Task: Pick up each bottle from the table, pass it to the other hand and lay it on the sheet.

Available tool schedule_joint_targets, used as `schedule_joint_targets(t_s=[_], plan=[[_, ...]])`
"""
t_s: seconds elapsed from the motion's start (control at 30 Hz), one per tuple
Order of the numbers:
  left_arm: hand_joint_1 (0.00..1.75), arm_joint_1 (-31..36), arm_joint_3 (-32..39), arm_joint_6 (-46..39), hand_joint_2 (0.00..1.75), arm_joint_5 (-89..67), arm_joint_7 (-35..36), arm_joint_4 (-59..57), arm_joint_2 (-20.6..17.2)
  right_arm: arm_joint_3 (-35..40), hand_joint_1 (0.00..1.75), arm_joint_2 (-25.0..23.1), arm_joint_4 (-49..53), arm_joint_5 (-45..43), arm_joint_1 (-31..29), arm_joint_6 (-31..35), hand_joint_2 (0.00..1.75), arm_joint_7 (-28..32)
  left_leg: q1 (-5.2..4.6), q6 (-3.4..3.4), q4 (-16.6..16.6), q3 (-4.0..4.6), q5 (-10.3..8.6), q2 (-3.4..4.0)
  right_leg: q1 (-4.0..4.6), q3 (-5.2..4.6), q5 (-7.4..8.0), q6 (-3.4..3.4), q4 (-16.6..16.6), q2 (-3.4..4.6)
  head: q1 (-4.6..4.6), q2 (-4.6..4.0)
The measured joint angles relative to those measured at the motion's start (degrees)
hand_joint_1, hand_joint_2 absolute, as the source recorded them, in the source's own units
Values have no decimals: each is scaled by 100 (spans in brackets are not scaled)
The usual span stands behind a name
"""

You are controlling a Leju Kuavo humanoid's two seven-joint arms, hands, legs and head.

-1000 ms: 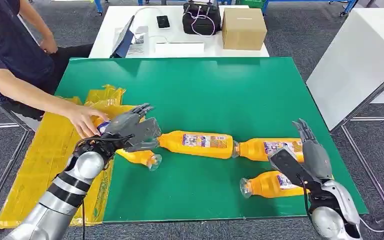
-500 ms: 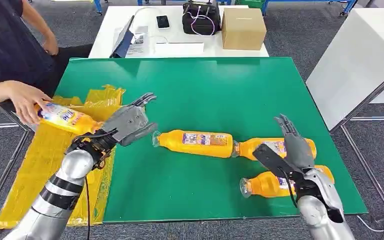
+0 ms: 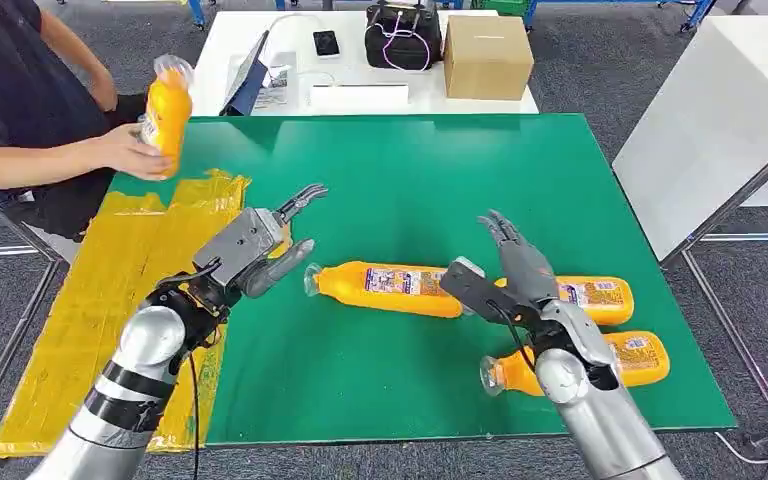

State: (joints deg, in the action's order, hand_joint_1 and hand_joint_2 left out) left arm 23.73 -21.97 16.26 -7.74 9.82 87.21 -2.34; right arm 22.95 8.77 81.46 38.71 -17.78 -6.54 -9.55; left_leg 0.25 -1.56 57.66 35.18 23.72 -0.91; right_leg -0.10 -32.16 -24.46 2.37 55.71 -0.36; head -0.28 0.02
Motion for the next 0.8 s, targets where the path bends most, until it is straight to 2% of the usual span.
schedule_joint_targets(t_s=[0.3,0.8], plan=[[0,-52,-22,-9,0,120,-26,74,96,263,0,-142,-344,-61,-195,-11,175,-42,0,0,0,0,0,0,0,0,0,0,0,0,0,0],[0,-99,-136,-68,0,789,-83,260,441,741,0,-335,-1476,-394,-611,-199,175,-29,0,0,0,2,0,-1,0,-1,0,0,0,0,2,0]])
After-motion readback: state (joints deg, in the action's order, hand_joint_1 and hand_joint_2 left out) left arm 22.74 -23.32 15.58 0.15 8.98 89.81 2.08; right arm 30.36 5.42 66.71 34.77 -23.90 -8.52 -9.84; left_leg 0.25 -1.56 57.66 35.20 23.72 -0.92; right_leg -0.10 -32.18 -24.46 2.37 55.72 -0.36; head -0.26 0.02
